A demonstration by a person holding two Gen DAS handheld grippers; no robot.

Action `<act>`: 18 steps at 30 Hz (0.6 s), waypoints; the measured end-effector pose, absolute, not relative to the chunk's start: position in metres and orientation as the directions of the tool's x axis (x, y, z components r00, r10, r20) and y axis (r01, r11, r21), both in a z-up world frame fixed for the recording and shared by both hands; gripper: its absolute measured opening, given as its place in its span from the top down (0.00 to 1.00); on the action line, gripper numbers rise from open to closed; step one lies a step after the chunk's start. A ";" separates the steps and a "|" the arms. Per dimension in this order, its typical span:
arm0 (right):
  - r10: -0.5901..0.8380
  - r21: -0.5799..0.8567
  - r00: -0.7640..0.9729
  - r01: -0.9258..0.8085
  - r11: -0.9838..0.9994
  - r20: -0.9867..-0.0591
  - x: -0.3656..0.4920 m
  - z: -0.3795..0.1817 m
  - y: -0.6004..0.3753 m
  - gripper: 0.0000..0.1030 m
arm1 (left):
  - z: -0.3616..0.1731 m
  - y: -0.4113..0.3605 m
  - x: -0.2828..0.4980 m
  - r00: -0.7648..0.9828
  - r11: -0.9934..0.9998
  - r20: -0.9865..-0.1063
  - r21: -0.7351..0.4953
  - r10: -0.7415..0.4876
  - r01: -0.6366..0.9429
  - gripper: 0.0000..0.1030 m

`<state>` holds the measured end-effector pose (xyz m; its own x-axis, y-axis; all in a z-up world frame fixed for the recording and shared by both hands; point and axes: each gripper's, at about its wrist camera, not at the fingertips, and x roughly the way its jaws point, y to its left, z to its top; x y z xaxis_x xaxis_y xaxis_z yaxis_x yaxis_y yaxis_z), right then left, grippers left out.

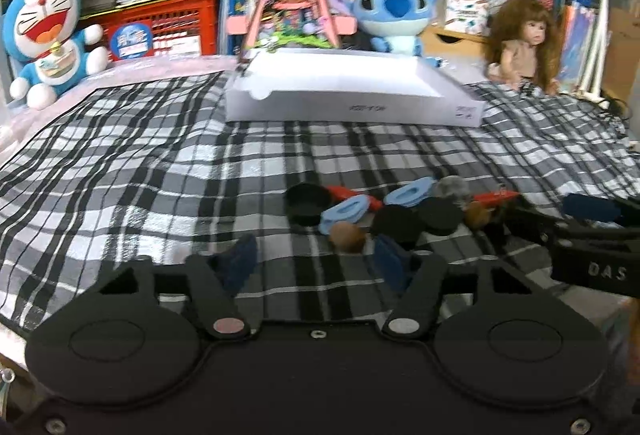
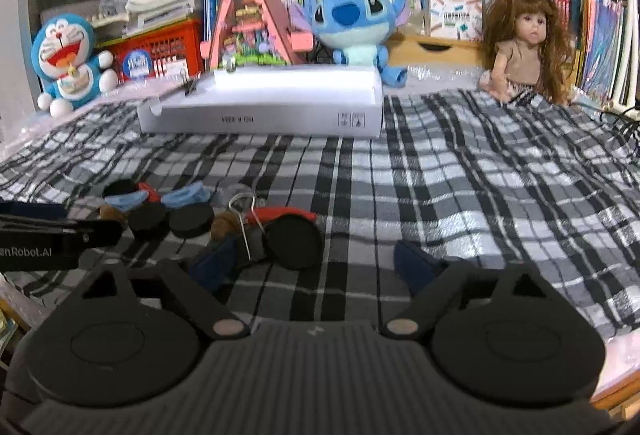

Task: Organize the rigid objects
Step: 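Grasp the small brown ball with the left tool while the right tool grasps a black disc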

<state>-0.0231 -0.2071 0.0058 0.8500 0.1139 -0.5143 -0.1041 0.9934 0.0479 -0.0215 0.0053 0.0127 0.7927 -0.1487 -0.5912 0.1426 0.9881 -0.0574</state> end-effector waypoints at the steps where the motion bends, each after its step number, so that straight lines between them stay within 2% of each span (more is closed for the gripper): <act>1: 0.122 0.051 0.856 -0.112 0.992 -0.503 -0.024 0.008 -0.208 0.18 | 0.014 0.005 -0.023 0.793 0.986 -0.587 -0.065 -0.161 0.152 0.52; 3: 0.130 0.049 0.861 -0.122 0.991 -0.491 -0.025 0.011 -0.210 0.23 | 0.016 0.003 -0.024 0.793 0.983 -0.582 -0.081 -0.181 0.165 0.61; 7: 0.100 0.029 0.861 -0.099 0.995 -0.499 -0.022 0.013 -0.213 0.42 | 0.016 -0.001 -0.027 0.790 0.978 -0.578 -0.089 -0.204 0.187 0.67; 10: 0.098 0.023 0.851 -0.101 0.995 -0.516 -0.020 0.010 -0.213 0.49 | 0.013 -0.006 -0.024 0.785 0.981 -0.591 -0.069 -0.186 0.181 0.75; 18: 0.124 0.004 0.841 -0.143 0.990 -0.526 -0.017 0.007 -0.205 0.50 | 0.008 -0.009 -0.017 0.789 0.983 -0.589 -0.061 -0.176 0.175 0.76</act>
